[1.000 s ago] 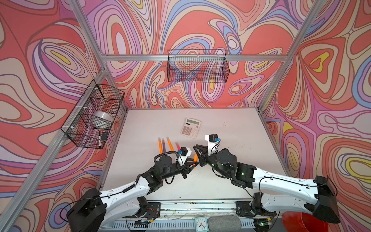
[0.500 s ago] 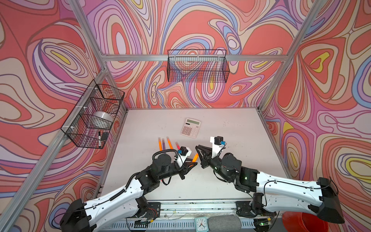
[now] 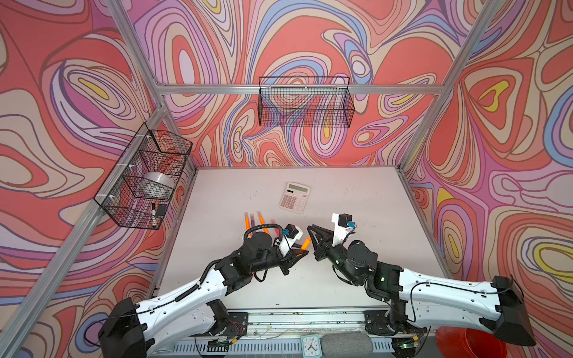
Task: Insert the pens into the pen caps
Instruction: 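Press the cap down onto the orange marker with the right gripper, then open the right gripper and withdraw it while the left gripper tilts the capped marker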
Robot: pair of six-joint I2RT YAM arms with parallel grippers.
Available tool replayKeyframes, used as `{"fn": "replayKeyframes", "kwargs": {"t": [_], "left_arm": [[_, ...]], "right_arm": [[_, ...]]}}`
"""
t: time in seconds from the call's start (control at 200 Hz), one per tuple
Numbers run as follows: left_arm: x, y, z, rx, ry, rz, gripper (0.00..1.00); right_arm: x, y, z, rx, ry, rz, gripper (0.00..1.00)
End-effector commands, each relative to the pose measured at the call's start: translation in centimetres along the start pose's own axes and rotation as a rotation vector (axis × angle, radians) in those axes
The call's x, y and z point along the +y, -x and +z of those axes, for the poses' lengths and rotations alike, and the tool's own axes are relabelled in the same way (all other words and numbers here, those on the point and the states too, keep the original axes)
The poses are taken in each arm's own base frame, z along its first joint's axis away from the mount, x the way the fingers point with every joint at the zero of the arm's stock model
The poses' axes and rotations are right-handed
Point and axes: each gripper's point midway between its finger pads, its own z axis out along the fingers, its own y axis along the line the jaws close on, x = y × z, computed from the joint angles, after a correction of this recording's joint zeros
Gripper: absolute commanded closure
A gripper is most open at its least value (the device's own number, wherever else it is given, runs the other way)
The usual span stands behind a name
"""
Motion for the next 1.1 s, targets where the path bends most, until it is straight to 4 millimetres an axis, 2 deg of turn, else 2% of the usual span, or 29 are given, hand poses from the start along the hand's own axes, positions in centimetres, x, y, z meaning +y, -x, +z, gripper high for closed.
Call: {"fn": "replayKeyframes", "kwargs": {"t": [0.0, 0.205, 0.35, 0.571, 0.801, 1.096], "left_arm": [[4.3, 14.9, -5.6, -0.513, 0.269, -0.045, 1.0], [7.4, 17.6, -8.9, -0.614, 0.305, -0.125, 1.0], [7.8, 19.2, -10.3, -0.646, 0.332, -0.09, 1.0], [7.8, 20.2, -10.6, -0.678, 0.338, -0.057, 1.0], [8.4, 20.3, -10.9, -0.694, 0.372, -0.042, 1.0], [9.3, 21.1, -11.9, -0.741, 0.333, -0.097, 1.0]], "right_arm": [[-0.4, -10.5, -1.6, 0.348, 0.03, -0.164, 1.0], [-1.4, -12.9, -1.7, 0.371, 0.021, -0.139, 1.0], [-1.4, -13.8, -2.1, 0.38, 0.036, -0.129, 1.0], [0.8, -14.6, -2.4, 0.387, 0.085, -0.129, 1.0], [1.5, -15.8, -2.3, 0.402, 0.111, -0.109, 1.0], [2.8, -15.4, -3.2, 0.383, 0.225, -0.056, 1.0]]}}
